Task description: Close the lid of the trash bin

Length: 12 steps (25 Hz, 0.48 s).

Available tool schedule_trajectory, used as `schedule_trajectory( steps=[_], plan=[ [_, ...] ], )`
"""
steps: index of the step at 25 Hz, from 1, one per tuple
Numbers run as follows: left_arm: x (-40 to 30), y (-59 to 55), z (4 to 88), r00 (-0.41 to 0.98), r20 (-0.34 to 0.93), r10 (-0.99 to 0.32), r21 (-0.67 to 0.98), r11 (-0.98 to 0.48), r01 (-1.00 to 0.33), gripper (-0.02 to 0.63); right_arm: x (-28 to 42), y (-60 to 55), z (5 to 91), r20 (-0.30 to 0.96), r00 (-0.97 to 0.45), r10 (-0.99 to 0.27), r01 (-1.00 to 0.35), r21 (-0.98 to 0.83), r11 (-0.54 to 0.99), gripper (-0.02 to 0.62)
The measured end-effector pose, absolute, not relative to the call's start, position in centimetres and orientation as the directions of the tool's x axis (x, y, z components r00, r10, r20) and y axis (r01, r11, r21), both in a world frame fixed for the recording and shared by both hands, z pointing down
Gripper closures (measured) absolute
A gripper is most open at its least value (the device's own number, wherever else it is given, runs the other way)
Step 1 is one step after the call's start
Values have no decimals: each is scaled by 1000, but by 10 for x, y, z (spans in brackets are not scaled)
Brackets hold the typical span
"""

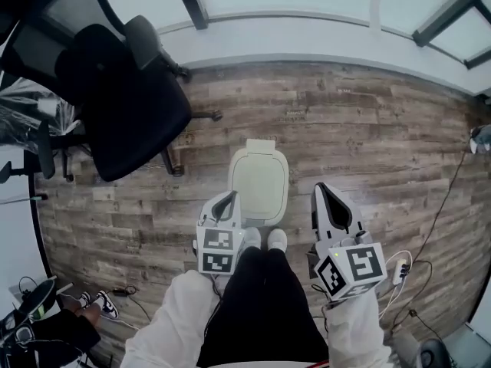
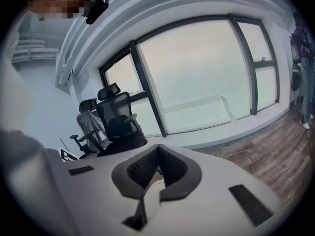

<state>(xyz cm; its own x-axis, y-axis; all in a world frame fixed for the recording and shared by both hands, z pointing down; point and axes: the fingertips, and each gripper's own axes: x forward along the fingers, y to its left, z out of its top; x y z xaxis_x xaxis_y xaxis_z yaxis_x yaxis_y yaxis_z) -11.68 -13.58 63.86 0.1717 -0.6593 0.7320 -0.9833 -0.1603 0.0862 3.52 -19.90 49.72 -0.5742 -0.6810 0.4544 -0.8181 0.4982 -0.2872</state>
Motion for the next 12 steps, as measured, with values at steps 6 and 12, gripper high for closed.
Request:
schedule_trajectory(
  steps=[6, 12],
  plan=[
    [-132, -168, 498, 169, 614, -771, 50, -176, -983, 598, 32, -215, 395, 389, -586, -711, -809, -227, 542, 572],
    [-129, -168, 353, 186, 486, -854, 51, -184, -982, 598, 43, -209, 280, 300, -591, -749, -806, -185, 563, 571]
  ],
)
